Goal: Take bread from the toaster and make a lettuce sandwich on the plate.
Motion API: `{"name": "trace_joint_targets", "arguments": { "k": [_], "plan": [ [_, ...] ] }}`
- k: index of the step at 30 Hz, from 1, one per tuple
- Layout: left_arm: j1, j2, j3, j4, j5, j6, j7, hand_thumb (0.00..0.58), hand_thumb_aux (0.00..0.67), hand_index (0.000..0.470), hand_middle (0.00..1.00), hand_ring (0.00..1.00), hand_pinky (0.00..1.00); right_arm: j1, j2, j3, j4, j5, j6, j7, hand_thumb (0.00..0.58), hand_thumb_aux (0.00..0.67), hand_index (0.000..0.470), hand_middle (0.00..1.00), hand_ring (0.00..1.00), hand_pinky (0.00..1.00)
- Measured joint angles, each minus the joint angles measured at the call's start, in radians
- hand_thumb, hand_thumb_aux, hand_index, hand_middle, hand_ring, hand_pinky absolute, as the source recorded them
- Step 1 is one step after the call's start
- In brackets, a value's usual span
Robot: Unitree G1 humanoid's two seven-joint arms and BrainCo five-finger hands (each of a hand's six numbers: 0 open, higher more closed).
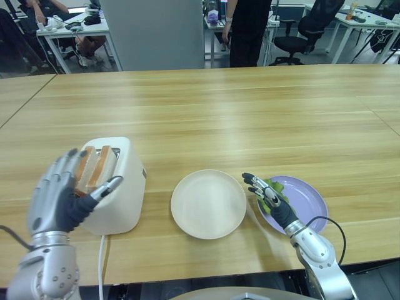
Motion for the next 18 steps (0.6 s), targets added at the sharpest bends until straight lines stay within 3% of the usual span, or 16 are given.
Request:
{"name": "trace_joint_targets", "arguments": {
  "k": [5, 18],
  "plan": [
    [0.011, 0.030, 0.104, 0.023, 0.077, 0.017, -0.046, 0.000, 0.000, 0.000, 0.00, 0.00, 0.00, 0.021, 0.003, 0.000, -0.007, -0.006, 0.000, -0.006, 0.000, 0.000, 0.000, 0.00, 0.00, 0.00],
    [-0.010, 0.053, 0.108, 0.220, 0.222, -0.004, -0.047, 0.000, 0.000, 0.000, 0.00, 0.00, 0.00, 0.028, 0.001, -0.013, -0.010, -0.005, 0.000, -0.018, 0.000, 0.000, 0.000, 0.00, 0.00, 0.00]
  ]
}}
